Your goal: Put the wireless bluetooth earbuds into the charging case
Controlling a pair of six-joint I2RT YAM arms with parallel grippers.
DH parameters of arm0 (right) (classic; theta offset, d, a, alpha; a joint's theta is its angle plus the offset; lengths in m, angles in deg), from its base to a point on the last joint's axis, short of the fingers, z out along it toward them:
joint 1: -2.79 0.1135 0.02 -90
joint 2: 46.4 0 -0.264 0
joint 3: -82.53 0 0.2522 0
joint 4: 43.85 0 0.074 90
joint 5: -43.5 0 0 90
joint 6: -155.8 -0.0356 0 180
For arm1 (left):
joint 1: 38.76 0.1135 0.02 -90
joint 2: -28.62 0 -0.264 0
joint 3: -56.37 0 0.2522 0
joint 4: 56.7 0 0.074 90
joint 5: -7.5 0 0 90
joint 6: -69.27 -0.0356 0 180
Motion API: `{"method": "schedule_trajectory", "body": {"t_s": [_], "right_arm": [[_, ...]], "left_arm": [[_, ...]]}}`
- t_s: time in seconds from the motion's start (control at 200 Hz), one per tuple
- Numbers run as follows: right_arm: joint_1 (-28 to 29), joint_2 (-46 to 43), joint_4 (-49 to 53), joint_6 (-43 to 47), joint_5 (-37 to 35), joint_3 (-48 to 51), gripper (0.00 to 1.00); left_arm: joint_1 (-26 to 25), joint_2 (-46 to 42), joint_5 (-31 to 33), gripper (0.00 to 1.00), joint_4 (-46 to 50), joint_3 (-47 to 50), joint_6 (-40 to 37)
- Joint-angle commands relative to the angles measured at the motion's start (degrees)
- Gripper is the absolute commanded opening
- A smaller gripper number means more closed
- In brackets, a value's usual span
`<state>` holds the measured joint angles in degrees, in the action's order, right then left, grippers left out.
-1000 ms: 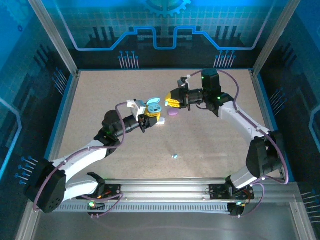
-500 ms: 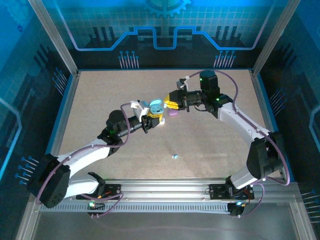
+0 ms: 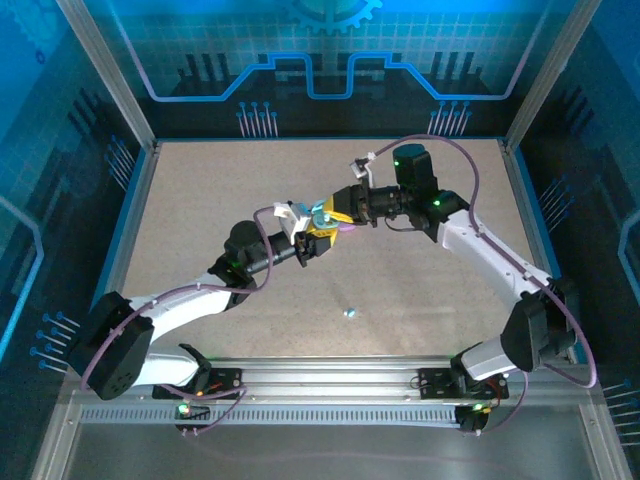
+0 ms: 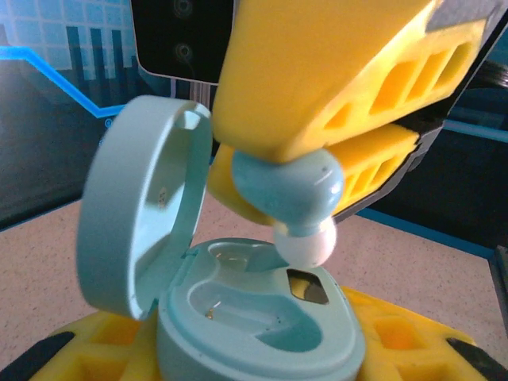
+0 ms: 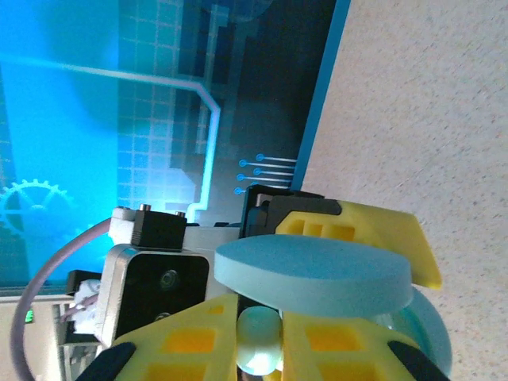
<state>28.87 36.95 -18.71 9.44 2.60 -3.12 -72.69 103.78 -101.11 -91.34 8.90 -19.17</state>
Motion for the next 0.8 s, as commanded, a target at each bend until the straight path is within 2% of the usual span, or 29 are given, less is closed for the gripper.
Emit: {"method": "schedule_trajectory", "body": {"t_s": [0.0, 0.555, 0.795], "right_arm": [[1.2, -2.6, 3.1, 5.1, -5.6, -1.2, 0.17], [4.7, -2.9, 7.7, 11.1, -11.1, -3.5, 0.17], [6.4, -1.5, 13.7, 15.2, -13.4, -5.7, 0.18]], "left_arm": [[-0.6, 0.8, 0.4, 0.30, -4.3, -2.0, 1.1], [-1.5, 2.5, 1.0, 0.30, -8.2, -2.3, 3.7], [-1.5, 2.7, 1.3, 0.30, -9.2, -2.3, 4.1]]}}
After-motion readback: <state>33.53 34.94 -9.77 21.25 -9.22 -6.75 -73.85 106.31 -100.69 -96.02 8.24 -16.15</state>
